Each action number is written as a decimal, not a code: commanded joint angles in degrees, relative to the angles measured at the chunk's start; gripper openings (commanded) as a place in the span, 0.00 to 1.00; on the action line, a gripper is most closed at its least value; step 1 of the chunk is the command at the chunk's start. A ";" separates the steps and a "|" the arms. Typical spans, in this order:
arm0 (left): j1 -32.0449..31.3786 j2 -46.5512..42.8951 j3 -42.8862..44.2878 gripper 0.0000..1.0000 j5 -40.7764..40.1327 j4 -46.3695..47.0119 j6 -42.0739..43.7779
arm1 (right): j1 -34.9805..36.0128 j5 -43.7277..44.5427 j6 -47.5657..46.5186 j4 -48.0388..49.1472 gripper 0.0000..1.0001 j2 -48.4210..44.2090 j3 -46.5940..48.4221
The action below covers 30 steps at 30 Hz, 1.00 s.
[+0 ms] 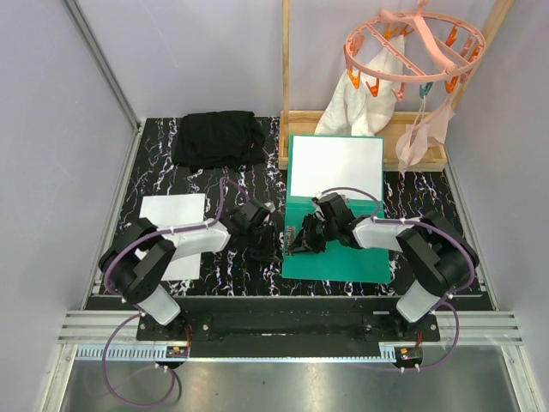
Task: Put the files into the folder
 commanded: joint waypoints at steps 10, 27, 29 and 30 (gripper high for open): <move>-1.88 -1.44 -5.26 0.24 2.50 10.67 -5.61 | 1.40 -1.28 0.45 4.25 0.25 4.02 2.64; -3.46 -0.30 -3.60 0.16 2.14 10.33 -7.19 | 1.76 -1.37 1.07 4.61 0.04 5.08 2.46; -3.64 1.19 -3.07 0.11 1.27 9.44 -8.07 | 1.76 -1.02 0.01 2.78 0.03 4.90 2.81; -3.73 1.81 -3.24 0.06 0.92 9.53 -8.42 | 1.76 -0.67 -0.51 1.80 0.01 4.90 3.16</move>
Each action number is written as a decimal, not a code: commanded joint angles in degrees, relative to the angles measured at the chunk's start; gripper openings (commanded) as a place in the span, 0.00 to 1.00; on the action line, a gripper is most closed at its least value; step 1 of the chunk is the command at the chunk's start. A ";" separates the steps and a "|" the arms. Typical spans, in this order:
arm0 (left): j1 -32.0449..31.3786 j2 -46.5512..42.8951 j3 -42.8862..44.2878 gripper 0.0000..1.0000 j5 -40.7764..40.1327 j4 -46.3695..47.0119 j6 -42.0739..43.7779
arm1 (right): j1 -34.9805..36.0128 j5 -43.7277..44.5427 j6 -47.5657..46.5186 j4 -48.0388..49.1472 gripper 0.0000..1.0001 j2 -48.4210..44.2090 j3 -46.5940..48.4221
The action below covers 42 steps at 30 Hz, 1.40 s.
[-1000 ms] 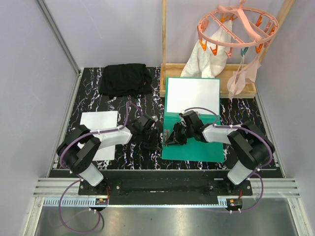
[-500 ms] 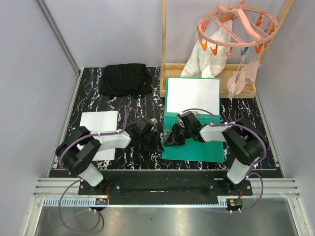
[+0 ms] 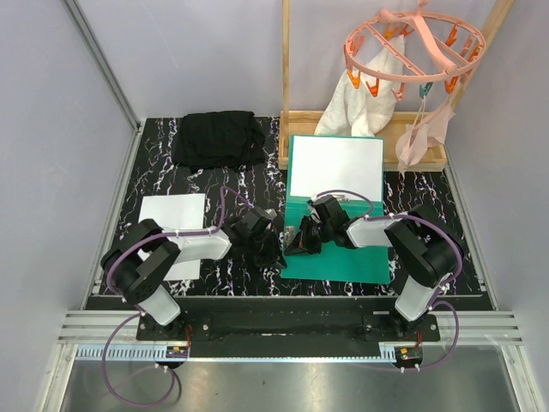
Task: Put the files into the folder
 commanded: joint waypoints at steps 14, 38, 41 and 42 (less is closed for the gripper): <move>-0.56 6.05 -4.08 0.00 -5.95 -1.39 -4.35 | 2.05 15.60 -10.69 -24.74 0.00 4.09 6.45; -0.21 3.07 -7.95 0.00 -7.10 -1.48 -4.62 | 2.23 8.58 -9.72 -18.60 0.00 0.32 8.82; -0.30 2.37 -8.13 0.00 -7.19 -1.57 -4.36 | 2.14 8.31 -9.37 -18.51 0.00 -0.30 8.64; -0.30 2.19 -8.04 0.00 -7.19 -1.57 -4.18 | 2.14 8.23 -9.28 -18.25 0.00 -0.47 8.56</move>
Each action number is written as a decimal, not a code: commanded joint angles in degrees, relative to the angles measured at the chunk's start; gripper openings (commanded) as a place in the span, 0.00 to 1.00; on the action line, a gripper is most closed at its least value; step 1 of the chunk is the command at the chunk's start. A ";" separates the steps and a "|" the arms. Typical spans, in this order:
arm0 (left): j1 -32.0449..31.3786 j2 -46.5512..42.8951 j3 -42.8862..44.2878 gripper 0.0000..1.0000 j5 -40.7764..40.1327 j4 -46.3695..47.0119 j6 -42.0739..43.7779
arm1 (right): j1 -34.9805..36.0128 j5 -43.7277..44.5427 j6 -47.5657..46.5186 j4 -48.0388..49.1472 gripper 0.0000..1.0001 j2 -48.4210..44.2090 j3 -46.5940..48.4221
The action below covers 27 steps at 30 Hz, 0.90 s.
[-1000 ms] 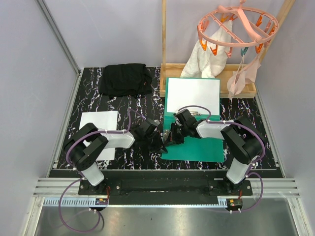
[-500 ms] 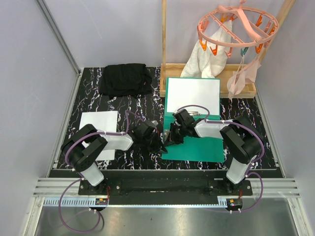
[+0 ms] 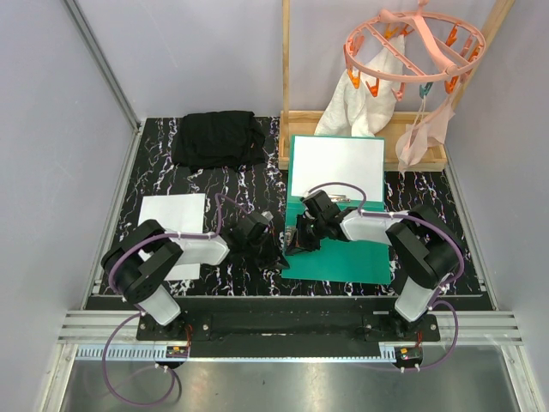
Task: Put the files into the folder
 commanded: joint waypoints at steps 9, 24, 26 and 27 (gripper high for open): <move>0.10 2.65 -3.86 0.00 -8.54 -11.71 2.18 | 0.65 15.85 -4.92 -15.60 0.00 3.85 3.13; 0.10 3.71 -6.06 0.00 -8.46 -9.86 0.07 | 0.31 23.01 -6.07 -16.24 0.00 1.41 -0.04; 0.10 3.18 -5.89 0.00 -8.81 -10.13 0.07 | 0.04 19.85 -7.21 -16.06 0.00 -0.09 0.22; 0.10 2.83 -5.80 0.00 -9.07 -10.65 0.07 | -0.31 19.23 -7.47 -15.80 0.00 -1.32 0.14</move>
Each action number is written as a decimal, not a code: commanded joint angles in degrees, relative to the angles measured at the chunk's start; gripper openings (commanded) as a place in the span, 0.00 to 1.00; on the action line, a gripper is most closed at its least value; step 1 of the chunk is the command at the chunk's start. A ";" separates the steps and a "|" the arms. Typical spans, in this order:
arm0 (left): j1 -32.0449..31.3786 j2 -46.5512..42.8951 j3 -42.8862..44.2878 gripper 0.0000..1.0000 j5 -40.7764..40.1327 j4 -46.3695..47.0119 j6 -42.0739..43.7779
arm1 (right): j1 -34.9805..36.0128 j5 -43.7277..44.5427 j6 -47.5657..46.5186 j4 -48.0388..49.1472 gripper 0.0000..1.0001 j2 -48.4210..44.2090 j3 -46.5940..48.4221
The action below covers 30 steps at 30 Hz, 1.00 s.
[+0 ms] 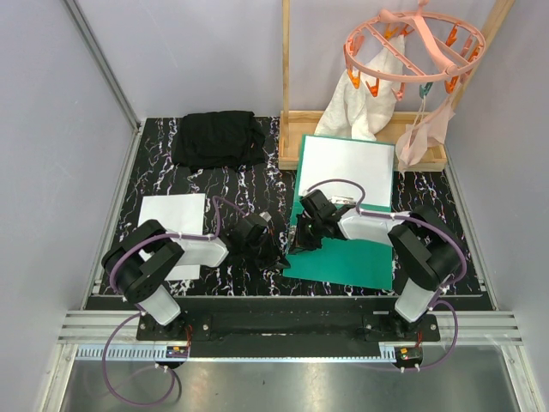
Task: Put the files into the folder
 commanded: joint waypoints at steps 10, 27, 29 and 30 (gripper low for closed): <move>0.01 2.99 -3.70 0.00 -9.32 -14.42 3.63 | -2.74 5.31 -7.18 -5.35 0.00 -1.72 -2.68; -1.22 -11.33 3.59 0.13 -8.43 -18.98 11.54 | -5.47 -5.20 -3.92 -3.95 0.38 -12.72 -0.67; -1.22 -14.57 4.38 0.21 -10.10 -20.56 12.50 | -4.68 -8.91 -2.70 -0.27 0.51 -10.87 -1.71; -1.22 -15.81 4.56 0.23 -11.07 -21.53 12.86 | -4.33 -10.58 -2.08 2.27 0.55 -10.52 -1.98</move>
